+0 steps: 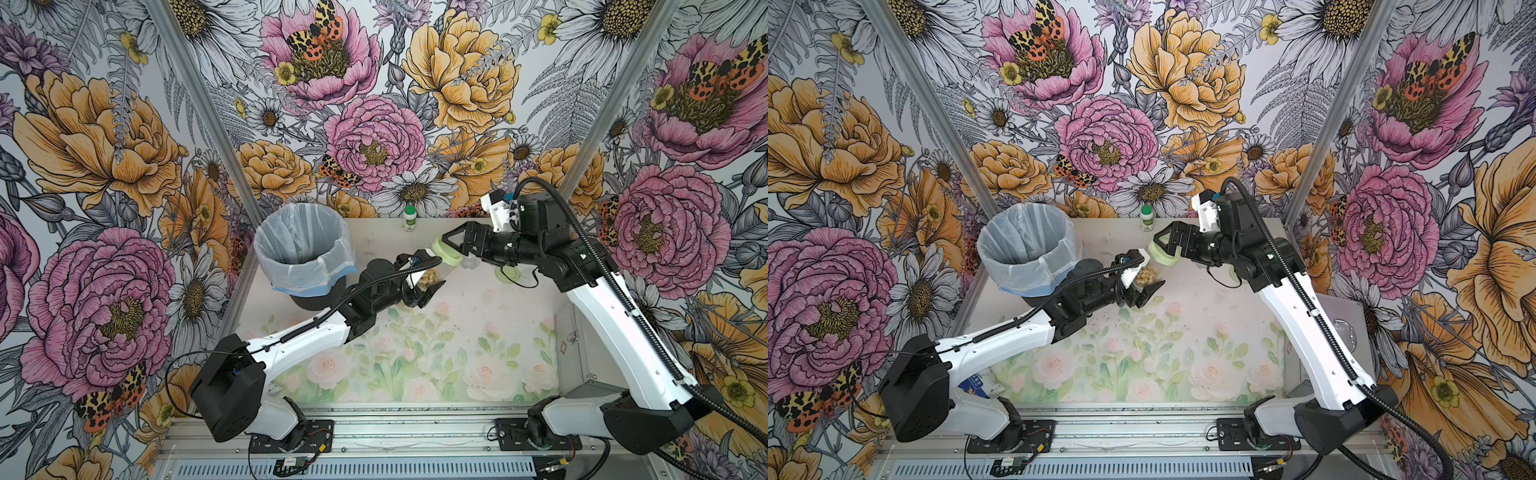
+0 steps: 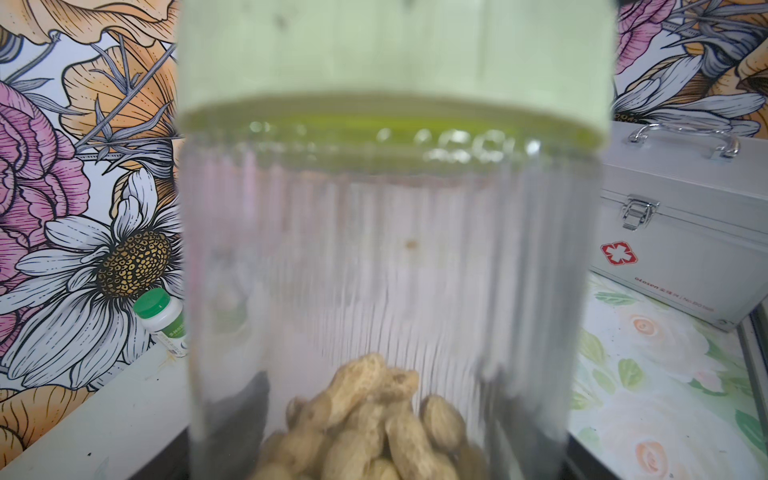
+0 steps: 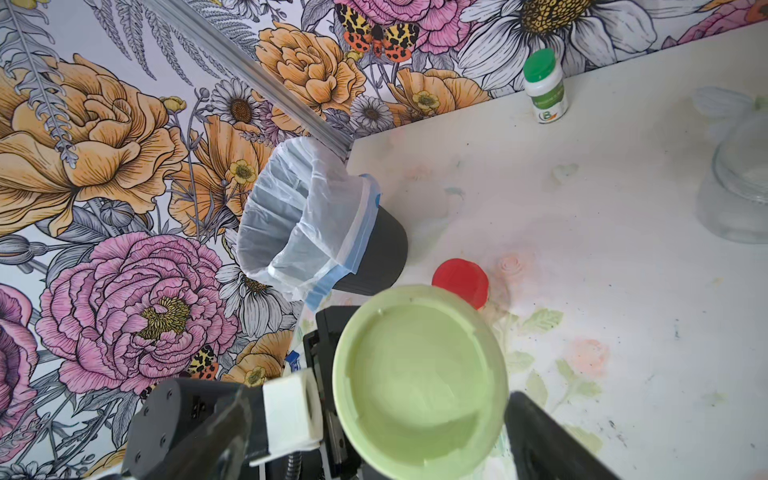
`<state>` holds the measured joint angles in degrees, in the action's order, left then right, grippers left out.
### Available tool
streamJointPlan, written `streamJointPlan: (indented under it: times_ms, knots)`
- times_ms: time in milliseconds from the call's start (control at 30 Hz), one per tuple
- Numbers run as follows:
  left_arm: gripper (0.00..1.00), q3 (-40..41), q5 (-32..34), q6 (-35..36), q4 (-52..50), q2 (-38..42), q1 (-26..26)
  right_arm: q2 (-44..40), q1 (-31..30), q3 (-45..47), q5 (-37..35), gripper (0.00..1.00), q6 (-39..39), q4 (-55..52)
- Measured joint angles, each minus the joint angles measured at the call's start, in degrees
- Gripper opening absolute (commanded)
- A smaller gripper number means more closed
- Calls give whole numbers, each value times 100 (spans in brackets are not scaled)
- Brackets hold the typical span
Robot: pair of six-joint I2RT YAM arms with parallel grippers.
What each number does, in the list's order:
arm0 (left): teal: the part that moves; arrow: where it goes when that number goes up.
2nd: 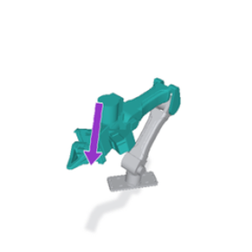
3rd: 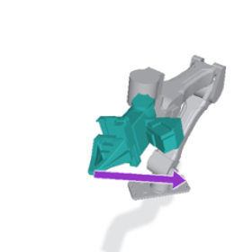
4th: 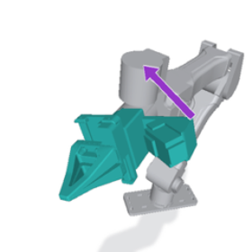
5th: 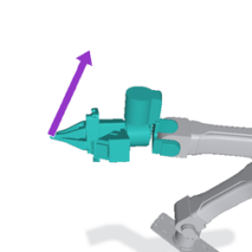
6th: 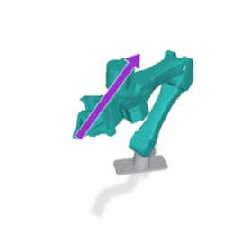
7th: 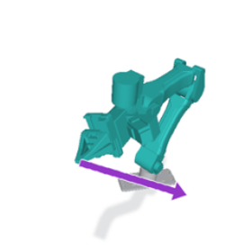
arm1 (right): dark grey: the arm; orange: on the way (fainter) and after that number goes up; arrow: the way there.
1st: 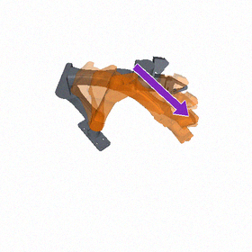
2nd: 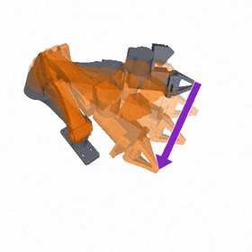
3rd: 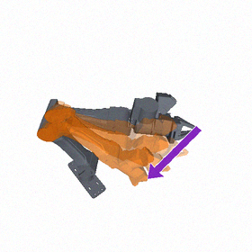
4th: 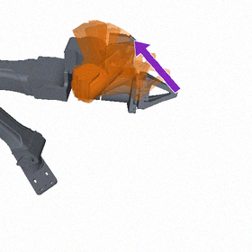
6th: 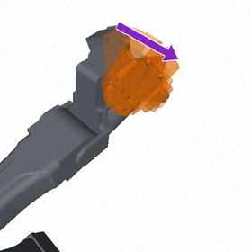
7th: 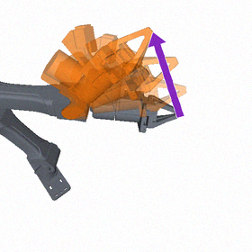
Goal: Empty moldy peanuts from jars
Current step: Unscrew the lid from the jar.
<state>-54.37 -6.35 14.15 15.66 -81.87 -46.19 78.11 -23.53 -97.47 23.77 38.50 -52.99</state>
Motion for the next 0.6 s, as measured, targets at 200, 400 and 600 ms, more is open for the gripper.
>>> streamJointPlan:
  times_ms: [200,400,600]
  knots:
    - [26,168,188,96,138,-46,-144,337,-2,-210,-52,95,153,-114]
    - [26,358,232,111,348,-63,-175,380,-20,-214,-214,95,203,-166]
    - [26,393,254,138,428,-72,-177,435,-131,-214,-372,95,243,-184]
